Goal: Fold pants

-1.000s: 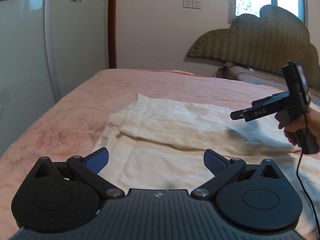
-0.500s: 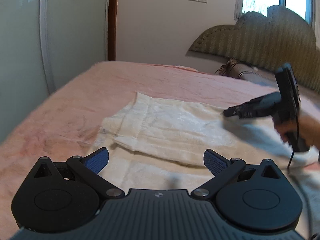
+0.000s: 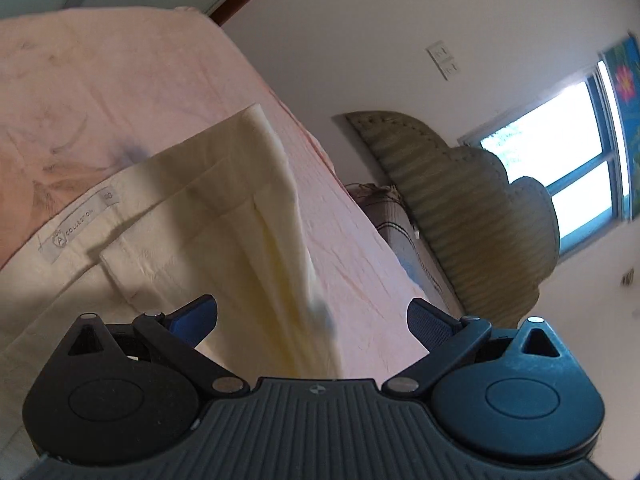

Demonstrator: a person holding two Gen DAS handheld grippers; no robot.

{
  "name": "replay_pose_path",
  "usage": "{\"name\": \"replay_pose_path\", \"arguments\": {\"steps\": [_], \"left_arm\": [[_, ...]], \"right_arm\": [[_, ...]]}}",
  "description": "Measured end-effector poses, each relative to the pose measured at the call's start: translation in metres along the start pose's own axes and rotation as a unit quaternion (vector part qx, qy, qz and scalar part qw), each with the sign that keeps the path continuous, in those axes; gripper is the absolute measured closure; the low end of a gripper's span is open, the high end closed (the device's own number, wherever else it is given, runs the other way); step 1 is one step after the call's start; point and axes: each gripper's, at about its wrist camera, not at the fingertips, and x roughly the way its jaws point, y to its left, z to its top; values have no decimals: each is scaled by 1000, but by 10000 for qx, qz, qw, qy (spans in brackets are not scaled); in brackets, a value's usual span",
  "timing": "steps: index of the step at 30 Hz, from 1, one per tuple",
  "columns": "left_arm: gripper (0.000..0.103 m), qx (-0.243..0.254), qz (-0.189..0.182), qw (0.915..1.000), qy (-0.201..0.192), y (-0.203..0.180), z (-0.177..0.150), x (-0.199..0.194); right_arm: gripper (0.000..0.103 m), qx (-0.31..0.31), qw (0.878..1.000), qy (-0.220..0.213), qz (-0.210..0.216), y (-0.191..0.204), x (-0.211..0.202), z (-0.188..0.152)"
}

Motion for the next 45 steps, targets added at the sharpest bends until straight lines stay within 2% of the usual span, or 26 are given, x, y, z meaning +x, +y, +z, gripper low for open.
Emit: {"name": "replay_pose_path", "arguments": {"steps": [1, 3, 4, 5, 7, 8, 9, 10, 11, 14, 17, 18, 19, 20, 22, 26, 29, 32, 35, 38, 42, 45], "left_arm": [[2, -129, 50, 9999, -77, 4, 1, 1], [10, -418, 156, 9987, -263, 13, 1, 1], [31, -453, 125, 9984, -302, 16, -1, 0], [65, -461, 80, 9986, -255, 17, -2, 1], [83, -493, 132, 9986, -142, 21, -6, 1], [87, -499, 108, 9986, -161, 22, -8, -1], [88, -486, 78, 9986, -178, 23, -10, -4], [90, -446, 40, 9988, -197, 23, -11, -8], [91, -386, 7, 9990, -222, 23, -12, -11], [91, -272, -15, 9992, -287, 19, -16, -20], [91, -107, 15, 9994, -333, 15, -20, -25], [91, -44, 44, 9994, -352, 14, -23, -27], [92, -1, 69, 9993, -365, 13, -24, -28], [92, 32, 89, 9992, -376, 14, -26, -30], [94, 137, 128, 9991, -375, 14, -29, -36], [95, 475, 187, 9981, -352, 19, -36, -59], [95, 777, 222, 9965, -205, 27, -45, -78], [95, 1141, 393, 9927, -46, 37, -58, -93], [95, 1370, 689, 9881, 127, 51, -72, -98], [95, 1527, 978, 9832, 195, 59, -86, -99], [90, 1949, 1288, 9721, 217, 58, -98, -94], [85, 1796, 1310, 9747, 251, 67, -98, -91]], "right_arm": [[93, 42, 10000, 17, 31, 4, -4, -3], [93, 155, 9999, 24, 55, 9, -9, -8], [93, 233, 9997, 17, 46, 10, -10, -10], [93, 322, 9995, 26, 45, 9, -10, -12], [92, 358, 9993, 75, -70, 13, -6, -12], [85, 259, 9993, 47, -267, 15, -6, -14], [78, 118, 9985, 91, -518, 19, -4, -16], [62, 5, 9972, 185, -724, 20, -3, -20], [56, -82, 9957, 250, -887, 21, -5, -26], [56, -64, 9926, 563, -1075, 6, -7, -45], [58, 22, 9874, 951, -1264, -13, -8, -66], [62, 83, 9868, 1028, -1248, -19, -7, -71], [78, 141, 9861, 1137, -1206, -24, -3, -76], [89, 153, 9845, 1258, -1214, -28, 0, -80], [97, 55, 9827, 1382, -1231, -27, 2, -89], [99, -121, 9827, 1359, -1254, -17, -9, -82], [99, -147, 9840, 1258, -1255, -2, -39, -85], [99, -168, 9873, 1182, -1050, 25, -78, -78], [100, -130, 9897, 1219, -740, 49, -98, -76], [100, -48, 9902, 1319, -466, 66, -92, -82], [100, 105, 9891, 1417, -394, 69, -79, -92], [100, 247, 9892, 1398, -352, 57, -72, -96]]}}
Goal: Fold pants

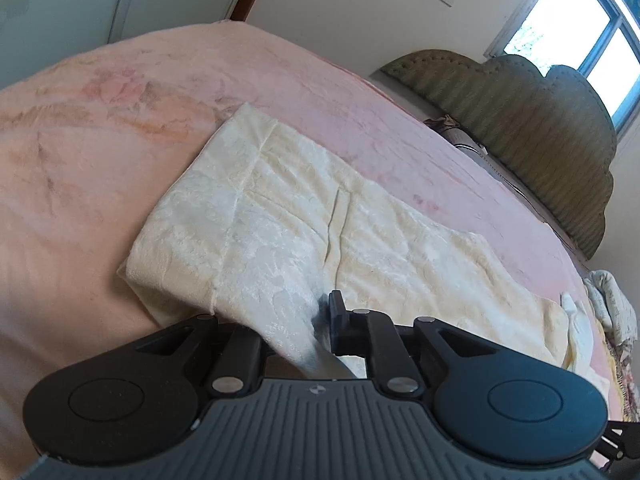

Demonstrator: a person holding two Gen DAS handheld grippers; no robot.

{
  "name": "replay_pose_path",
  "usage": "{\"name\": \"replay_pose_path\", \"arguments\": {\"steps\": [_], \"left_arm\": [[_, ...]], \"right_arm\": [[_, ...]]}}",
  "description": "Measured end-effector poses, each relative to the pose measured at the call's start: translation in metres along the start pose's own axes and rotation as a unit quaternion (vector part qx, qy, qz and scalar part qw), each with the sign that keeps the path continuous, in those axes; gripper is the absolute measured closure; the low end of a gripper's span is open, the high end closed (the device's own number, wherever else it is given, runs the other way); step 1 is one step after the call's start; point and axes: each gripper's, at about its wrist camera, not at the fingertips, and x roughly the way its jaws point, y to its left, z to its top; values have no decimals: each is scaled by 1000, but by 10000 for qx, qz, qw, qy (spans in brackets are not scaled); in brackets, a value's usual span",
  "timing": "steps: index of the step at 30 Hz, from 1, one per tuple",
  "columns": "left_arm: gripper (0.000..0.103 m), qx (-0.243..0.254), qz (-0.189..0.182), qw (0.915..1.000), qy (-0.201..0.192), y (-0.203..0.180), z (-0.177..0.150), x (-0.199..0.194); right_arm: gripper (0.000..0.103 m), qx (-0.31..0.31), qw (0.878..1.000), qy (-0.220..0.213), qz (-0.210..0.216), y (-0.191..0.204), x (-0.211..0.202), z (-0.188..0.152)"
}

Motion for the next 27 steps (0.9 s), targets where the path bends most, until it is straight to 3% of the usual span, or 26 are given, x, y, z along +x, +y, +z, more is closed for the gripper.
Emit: {"name": "replay_pose_path", "arguments": {"steps": [4, 6, 9, 10, 12, 14, 17, 19, 22, 24, 27], "left_arm": [[68, 51, 184, 9998, -103, -4, 2, -5], [63, 153, 462, 9987, -180, -12, 7, -15], [43, 155, 975, 9942, -436, -14, 16, -34], [38, 147, 1155, 9914, -589, -14, 19, -42], [38, 293, 1502, 9839, -922, -21, 27, -57], [38, 559, 1682, 9764, -1231, -38, 32, -67], [31, 982, 1134, 9808, -1249, -77, 33, -62], [30, 1330, 478, 9852, -966, -107, 26, -45], [30, 1829, -471, 9815, -325, -159, 3, -10], [30, 2188, -1145, 9690, 116, -194, -20, 12], [30, 2800, -1810, 9415, 491, -241, -57, 35]], "right_arm": [[99, 91, 9999, 61, -51, 11, -7, -3], [99, 201, 9997, 30, -134, 16, -8, -4], [97, 159, 9996, 53, -214, 20, -22, -4], [96, 300, 9995, 54, -68, 17, -32, -7], [96, 971, 9949, -11, 278, -4, -49, -18], [96, 1775, 9839, -73, 183, -31, -66, -41], [95, 2675, 9613, 290, -586, -65, -72, -82], [95, 3332, 9342, 728, -1050, -85, -70, -117], [95, 4133, 8939, 1388, -1047, -95, -60, -164], [95, 4447, 8839, 1036, -1010, -97, -70, -170], [95, 4779, 8683, 454, -1245, -119, -78, -158]]}}
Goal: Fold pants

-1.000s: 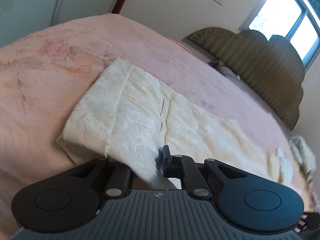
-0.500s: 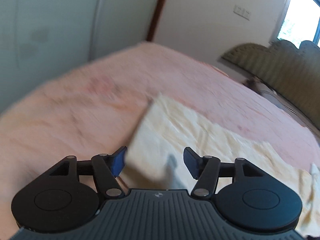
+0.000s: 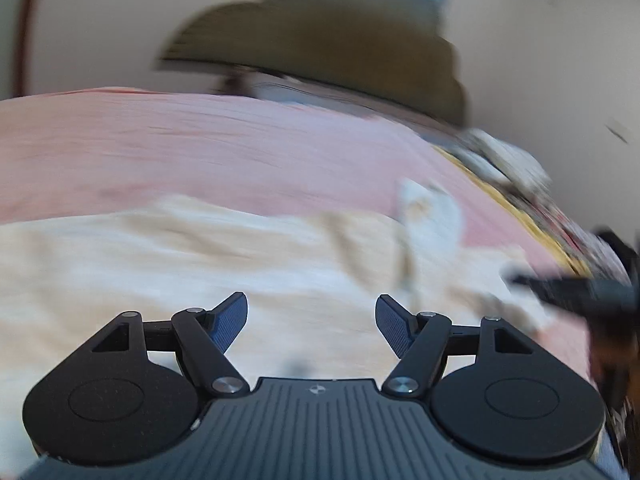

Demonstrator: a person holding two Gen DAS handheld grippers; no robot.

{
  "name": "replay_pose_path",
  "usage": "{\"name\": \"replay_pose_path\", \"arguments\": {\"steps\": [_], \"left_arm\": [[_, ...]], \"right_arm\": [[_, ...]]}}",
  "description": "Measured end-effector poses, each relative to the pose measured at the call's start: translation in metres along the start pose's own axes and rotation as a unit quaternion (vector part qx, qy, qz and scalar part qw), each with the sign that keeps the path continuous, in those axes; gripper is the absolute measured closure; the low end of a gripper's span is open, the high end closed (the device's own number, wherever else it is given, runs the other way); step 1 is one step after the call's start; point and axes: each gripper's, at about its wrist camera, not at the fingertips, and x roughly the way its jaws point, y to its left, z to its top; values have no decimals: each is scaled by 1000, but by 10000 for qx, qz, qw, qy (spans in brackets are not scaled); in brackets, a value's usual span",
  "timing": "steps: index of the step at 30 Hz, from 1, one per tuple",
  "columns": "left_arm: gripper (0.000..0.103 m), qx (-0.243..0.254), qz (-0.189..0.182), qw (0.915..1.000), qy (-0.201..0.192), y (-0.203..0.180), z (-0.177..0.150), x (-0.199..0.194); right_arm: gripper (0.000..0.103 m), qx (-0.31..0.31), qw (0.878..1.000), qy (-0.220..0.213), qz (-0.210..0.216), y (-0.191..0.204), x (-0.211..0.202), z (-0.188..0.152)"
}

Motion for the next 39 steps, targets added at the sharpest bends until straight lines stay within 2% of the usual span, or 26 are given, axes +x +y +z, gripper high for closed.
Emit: {"name": "replay_pose_path", "arguments": {"steps": [1, 3, 4, 5, 6, 10, 12, 14, 16, 18, 19, 20, 22, 23, 25, 27, 29, 32, 35, 39], "left_arm": [[30, 245, -154, 9996, 52, -14, -3, 11], [30, 693, -279, 9971, 136, -37, -11, 30], [30, 851, -283, 9958, 180, -44, -15, 36], [29, 997, -277, 9944, 234, -51, -24, 44], [29, 1073, -264, 9935, 287, -55, -29, 49], [29, 1044, -299, 9932, 426, -52, -44, 61], [29, 982, -328, 9939, 381, -48, -49, 62], [29, 944, -354, 9944, 319, -47, -49, 61], [29, 884, -406, 9949, 267, -45, -48, 60], [30, 784, -464, 9956, 203, -52, -39, 66], [30, 741, -492, 9959, 184, -52, -38, 67], [30, 723, -523, 9959, 152, -55, -35, 70], [31, 794, -523, 9954, 90, -61, -32, 72], [32, 885, -535, 9946, 68, -65, -30, 74], [35, 1037, -537, 9931, 75, -74, -28, 80], [51, 1158, -492, 9920, 79, -82, -27, 84], [86, 1378, -337, 9898, 148, -90, -27, 91], [100, 1513, -241, 9882, 57, -96, -29, 93], [100, 1622, -393, 9860, -4, -101, -31, 83], [99, 2202, -374, 9745, -195, -116, -44, 73]], "right_arm": [[94, 114, 9998, -150, 34, -2, 3, 13], [84, 538, 9971, -450, 305, -11, 18, 44], [62, 854, 9939, -535, 452, -20, 30, 59], [29, 1150, 9905, -532, 528, -28, 45, 70], [20, 1505, 9857, -483, 583, -39, 65, 82], [21, 2641, 9633, -180, 455, -71, 127, 95], [21, 3233, 9440, -16, 664, -84, 150, 92], [22, 3773, 9235, 71, 683, -95, 169, 89], [27, 4189, 9053, -3, 702, -103, 182, 87], [41, 4514, 8902, -72, 602, -110, 193, 86], [60, 4621, 8852, -116, 525, -115, 198, 87], [83, 4692, 8817, -144, 476, -117, 201, 86], [96, 4893, 8704, -194, 518, -125, 208, 81], [98, 4951, 8667, -265, 552, -126, 207, 79], [98, 4904, 8679, -481, 626, -129, 198, 78], [99, 4865, 8653, -837, 869, -134, 179, 78], [99, 4737, 8677, -1119, 1011, -140, 155, 84], [99, 4618, 8622, -1634, 1291, -156, 109, 86], [98, 4508, 8575, -2073, 1358, -174, 57, 75], [98, 4616, 8584, -2114, 741, -196, 2, 20]]}}
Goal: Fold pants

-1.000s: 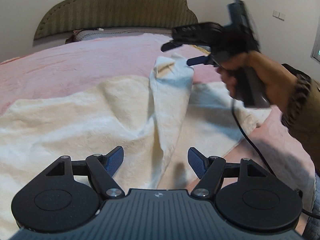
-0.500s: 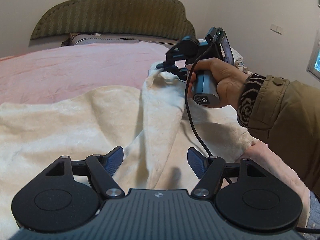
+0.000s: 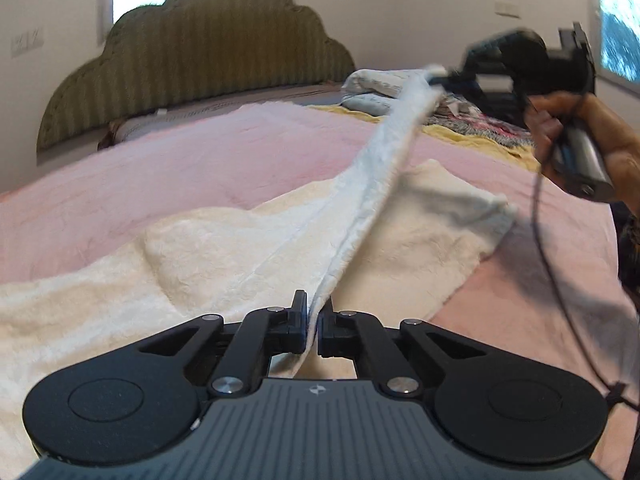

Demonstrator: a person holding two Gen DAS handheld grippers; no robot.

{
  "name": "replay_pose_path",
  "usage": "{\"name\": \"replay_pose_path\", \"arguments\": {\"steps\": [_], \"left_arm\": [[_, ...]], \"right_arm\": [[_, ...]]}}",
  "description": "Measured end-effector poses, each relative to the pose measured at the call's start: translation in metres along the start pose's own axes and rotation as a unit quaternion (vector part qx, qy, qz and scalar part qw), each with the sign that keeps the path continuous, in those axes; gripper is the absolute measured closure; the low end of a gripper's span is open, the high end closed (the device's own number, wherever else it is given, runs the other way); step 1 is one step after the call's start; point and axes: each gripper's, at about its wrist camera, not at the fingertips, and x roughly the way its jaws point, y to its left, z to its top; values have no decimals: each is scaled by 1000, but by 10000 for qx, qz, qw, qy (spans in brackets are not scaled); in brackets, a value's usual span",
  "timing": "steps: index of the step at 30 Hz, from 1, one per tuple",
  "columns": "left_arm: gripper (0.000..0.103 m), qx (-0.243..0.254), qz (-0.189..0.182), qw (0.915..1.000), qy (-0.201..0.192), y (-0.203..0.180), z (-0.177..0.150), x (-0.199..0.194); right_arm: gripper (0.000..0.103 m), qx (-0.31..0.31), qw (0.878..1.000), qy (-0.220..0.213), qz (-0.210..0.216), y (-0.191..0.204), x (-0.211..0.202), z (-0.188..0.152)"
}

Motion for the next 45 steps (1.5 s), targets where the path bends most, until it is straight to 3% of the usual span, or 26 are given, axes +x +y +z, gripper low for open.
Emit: {"name": "replay_pose_path", "arguments": {"steps": [3, 7, 12, 15, 17, 18, 19, 21, 22, 23, 24, 25, 28, 29, 31, 34, 37, 39, 40, 43, 45], "left_arm": [[99, 198, -41, 9998, 13, -8, -5, 0], [99, 324, -71, 9994, -14, -10, -8, -1], [99, 652, -128, 9976, 174, -14, -14, 8], [99, 688, -111, 9971, 296, -14, -21, 18], [88, 684, -117, 9972, 292, -15, -23, 17], [88, 681, -131, 9971, 308, -15, -22, 15], [84, 654, -151, 9971, 368, -14, -20, 15], [73, 480, -324, 9973, 461, -10, -15, 9], [57, 347, -480, 9972, 455, -7, -12, 5], [40, 193, -635, 9970, 390, -4, -10, 0], [35, 97, -660, 9974, 264, 0, -7, -5], [29, 48, -574, 9983, 116, 3, -3, -10], [26, 16, 88, 9999, -131, 20, 8, -12], [27, -17, 365, 9993, -128, 27, 11, -11], [26, -157, 799, 9967, 5, 48, 14, -3], [24, -529, 1044, 9918, 507, 82, 13, 17], [28, -816, 1186, 9842, 1029, 103, 3, 37], [26, -1013, 1193, 9843, 811, 107, 1, 33], [25, -1136, 1134, 9846, 686, 106, 2, 30], [25, -1146, 854, 9870, 733, 96, 6, 36], [24, -849, 765, 9900, 832, 78, 3, 41]], "right_arm": [[98, 461, 9967, 22, -669, -52, -38, -14], [98, 1083, 9898, -109, -917, -92, -70, -41], [98, 771, 9913, -236, -1037, -83, -84, -46], [98, 499, 9869, -85, -1530, -85, -86, -50], [95, 346, 9797, 264, -1958, -87, -81, -52], [94, 322, 9753, 373, -2152, -86, -80, -52], [93, 300, 9720, 342, -2305, -83, -86, -53], [93, -48, 9632, -102, -2686, -66, -95, -48], [92, -389, 9547, -529, -2902, -51, -101, -46], [89, -701, 9504, -814, -2920, -39, -102, -43], [89, -1090, 9507, -928, -2753, -26, -95, -39], [88, -1426, 9540, -762, -2524, -15, -82, -36], [52, -2340, 9575, 451, -1625, 10, -14, -38], [48, -2471, 9557, 811, -1378, 13, 10, -43], [48, -2473, 9501, 1382, -1307, 10, 54, -52], [49, -2548, 9336, 1762, -1799, -14, 99, -60], [49, -2346, 9394, 1447, -2041, -26, 95, -54], [46, -2371, 9413, 1187, -2092, -11, 74, -56], [46, -2559, 9402, 1171, -1920, -2, 63, -61], [41, -3110, 9280, 1650, -1215, 19, 36, -87], [41, -3272, 9141, 2077, -1193, 18, 30, -105]]}}
